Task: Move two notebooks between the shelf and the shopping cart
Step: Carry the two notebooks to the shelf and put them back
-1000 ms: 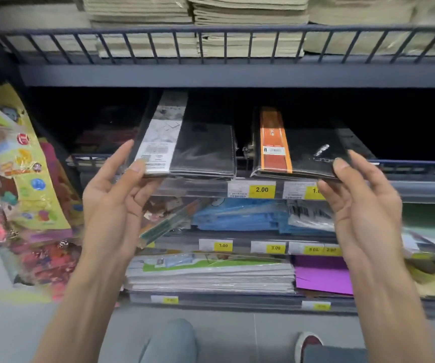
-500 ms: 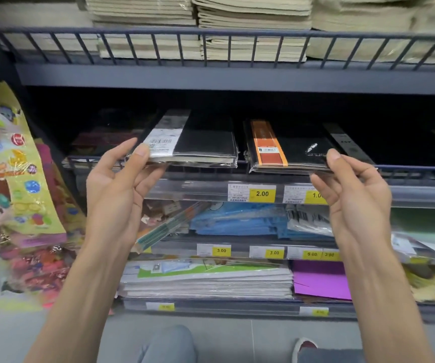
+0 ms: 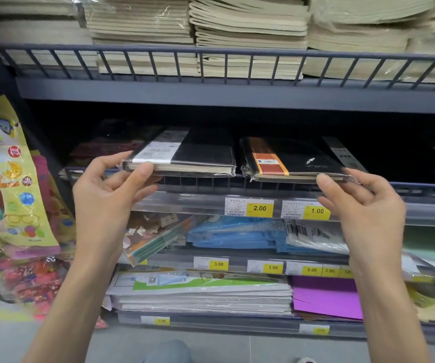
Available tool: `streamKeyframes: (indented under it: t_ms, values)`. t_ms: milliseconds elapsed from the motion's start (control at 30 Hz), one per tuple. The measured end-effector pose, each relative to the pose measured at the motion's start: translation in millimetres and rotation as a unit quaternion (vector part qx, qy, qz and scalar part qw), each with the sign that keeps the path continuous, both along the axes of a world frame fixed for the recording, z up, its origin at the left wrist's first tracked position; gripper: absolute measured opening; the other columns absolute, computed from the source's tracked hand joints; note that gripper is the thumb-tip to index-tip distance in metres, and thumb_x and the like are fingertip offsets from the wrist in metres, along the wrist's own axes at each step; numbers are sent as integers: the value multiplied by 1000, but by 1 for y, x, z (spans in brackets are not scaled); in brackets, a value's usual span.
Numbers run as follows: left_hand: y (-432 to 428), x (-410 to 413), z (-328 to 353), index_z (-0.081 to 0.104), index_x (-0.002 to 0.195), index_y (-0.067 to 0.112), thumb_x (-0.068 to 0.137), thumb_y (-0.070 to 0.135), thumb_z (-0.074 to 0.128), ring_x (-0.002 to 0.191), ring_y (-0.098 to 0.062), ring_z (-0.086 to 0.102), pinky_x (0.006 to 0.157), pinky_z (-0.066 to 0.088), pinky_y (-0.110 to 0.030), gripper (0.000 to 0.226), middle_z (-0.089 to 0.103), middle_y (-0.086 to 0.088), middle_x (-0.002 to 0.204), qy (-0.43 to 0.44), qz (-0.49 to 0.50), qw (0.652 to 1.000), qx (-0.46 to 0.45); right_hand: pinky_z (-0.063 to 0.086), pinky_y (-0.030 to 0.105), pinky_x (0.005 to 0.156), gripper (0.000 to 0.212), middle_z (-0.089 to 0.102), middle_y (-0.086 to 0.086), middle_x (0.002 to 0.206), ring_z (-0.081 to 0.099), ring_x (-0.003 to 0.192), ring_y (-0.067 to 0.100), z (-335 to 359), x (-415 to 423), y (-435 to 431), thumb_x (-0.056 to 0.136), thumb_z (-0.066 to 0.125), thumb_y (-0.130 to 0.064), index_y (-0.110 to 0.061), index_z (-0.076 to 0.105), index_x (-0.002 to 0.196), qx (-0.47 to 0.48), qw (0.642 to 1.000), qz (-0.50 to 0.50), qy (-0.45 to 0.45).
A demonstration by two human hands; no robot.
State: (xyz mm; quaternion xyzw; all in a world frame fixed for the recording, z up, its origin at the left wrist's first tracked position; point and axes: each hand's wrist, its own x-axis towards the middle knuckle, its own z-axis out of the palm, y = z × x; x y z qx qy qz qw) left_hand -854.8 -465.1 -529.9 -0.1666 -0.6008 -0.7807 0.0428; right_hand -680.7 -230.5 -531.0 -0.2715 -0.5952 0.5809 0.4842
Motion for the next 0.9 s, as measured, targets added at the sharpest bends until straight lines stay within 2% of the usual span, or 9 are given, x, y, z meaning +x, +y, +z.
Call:
streamKeyframes:
  t_ms: [167, 300, 400, 500, 600, 700, 800, 900]
  values:
    - [7, -10, -9, 58, 114, 12, 88, 22, 74, 88, -20, 76, 83, 60, -36, 32, 78, -3, 87, 36, 44, 998, -23, 60, 28, 75, 35, 75, 2, 96, 75, 87, 14, -9, -16, 7, 78, 85, -26, -18, 62, 103, 29, 999, -27, 4]
    - [16, -14, -12, 58, 112, 10, 89, 26, 74, 84, -14, 76, 75, 61, -28, 32, 76, -4, 92, 75, 95, 991, -53, 60, 41, 82, 36, 73, 2, 95, 72, 90, 16, -15, -29, 15, 75, 86, -40, -27, 64, 100, 62, 996, -63, -32]
    - [21, -16, -15, 59, 108, 12, 89, 26, 74, 77, -11, 76, 69, 60, -23, 29, 74, 1, 90, 102, 122, 985, -72, 58, 33, 84, 41, 71, 1, 95, 66, 84, 10, -15, -34, 18, 76, 84, -44, -22, 67, 106, 77, 992, -91, -52]
    - [24, -19, -17, 59, 107, 12, 89, 27, 75, 69, -13, 74, 64, 60, -25, 29, 72, -1, 84, 111, 137, 981, -77, 53, 24, 76, 45, 70, 5, 98, 59, 79, 10, -17, -37, 24, 77, 83, -47, -20, 69, 110, 91, 989, -98, -62]
    - [28, -23, -18, 57, 106, 15, 89, 30, 75, 62, -15, 72, 61, 58, -27, 29, 70, -2, 81, 117, 146, 978, -91, 53, 25, 76, 47, 68, 7, 100, 59, 81, 18, -18, -39, 29, 76, 83, -48, -20, 68, 112, 98, 988, -97, -73]
    - [31, -25, -19, 55, 105, 17, 89, 33, 74, 60, -17, 71, 58, 56, -27, 30, 70, -5, 83, 117, 154, 976, -100, 51, 24, 76, 50, 67, 8, 102, 56, 80, 14, -20, -42, 32, 76, 82, -48, -18, 67, 112, 104, 987, -100, -75]
    - [33, -28, -21, 55, 105, 19, 88, 37, 74, 67, -16, 72, 58, 57, -25, 31, 69, -4, 86, 123, 164, 972, -113, 51, 25, 76, 48, 65, 10, 103, 54, 78, 12, -20, -45, 33, 76, 83, -47, -16, 67, 109, 106, 985, -107, -78]
    - [33, -31, -24, 55, 102, 25, 87, 45, 74, 74, -21, 72, 68, 61, -43, 32, 68, 1, 86, 131, 181, 966, -129, 53, 31, 83, 47, 63, 8, 104, 54, 78, 12, -19, -47, 33, 76, 82, -47, -16, 66, 107, 110, 983, -116, -86]
